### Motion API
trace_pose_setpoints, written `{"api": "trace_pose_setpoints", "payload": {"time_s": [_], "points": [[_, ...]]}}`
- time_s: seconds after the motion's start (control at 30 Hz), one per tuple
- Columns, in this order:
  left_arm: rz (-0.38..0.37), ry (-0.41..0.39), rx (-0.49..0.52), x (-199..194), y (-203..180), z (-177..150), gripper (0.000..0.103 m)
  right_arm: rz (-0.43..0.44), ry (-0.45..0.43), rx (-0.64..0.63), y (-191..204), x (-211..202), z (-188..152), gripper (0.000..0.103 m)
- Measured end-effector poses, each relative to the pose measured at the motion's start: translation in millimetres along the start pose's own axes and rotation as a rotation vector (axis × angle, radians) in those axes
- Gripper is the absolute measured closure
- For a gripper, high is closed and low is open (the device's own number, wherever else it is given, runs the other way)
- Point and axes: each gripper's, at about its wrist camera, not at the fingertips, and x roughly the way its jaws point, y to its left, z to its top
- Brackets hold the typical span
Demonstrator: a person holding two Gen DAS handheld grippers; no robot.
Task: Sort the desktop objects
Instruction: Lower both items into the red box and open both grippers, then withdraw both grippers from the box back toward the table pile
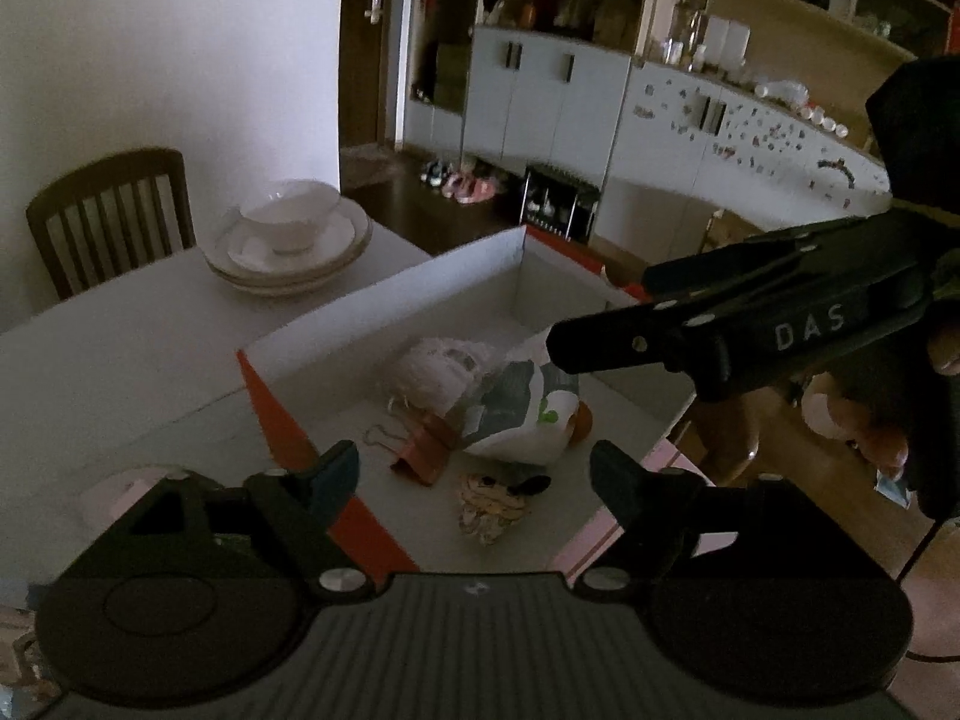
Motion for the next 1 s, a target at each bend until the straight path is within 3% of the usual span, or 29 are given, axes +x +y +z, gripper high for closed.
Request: {"api": "trace_pose_setpoints", "payload": {"time_s": [0.23,0.3,0.37,1.0], "points": [[0.002,-0.050,-0.005,-31.4,20.7,-13.2,0.016,-0.033,-0.027,-0.024,34.1,-5.6,-2.6,0.001],[0.002,-0.054,-0.019,-38.6,30.4,-17.1,0.012,-0.033,-0.024,-0.029,44.6,-5.1,-3.7,0.001],[0.014,-0.063,-0.036,-45.8,42.5,-22.0,0.001,-0.032,-0.022,-0.032,54.5,-3.1,-4.5,0.001],[0.152,-0.058,-0.138,-106.3,163.8,-85.1,0.001,0.010,0.011,-0.028,161.3,34.4,-6.5,0.001]]}}
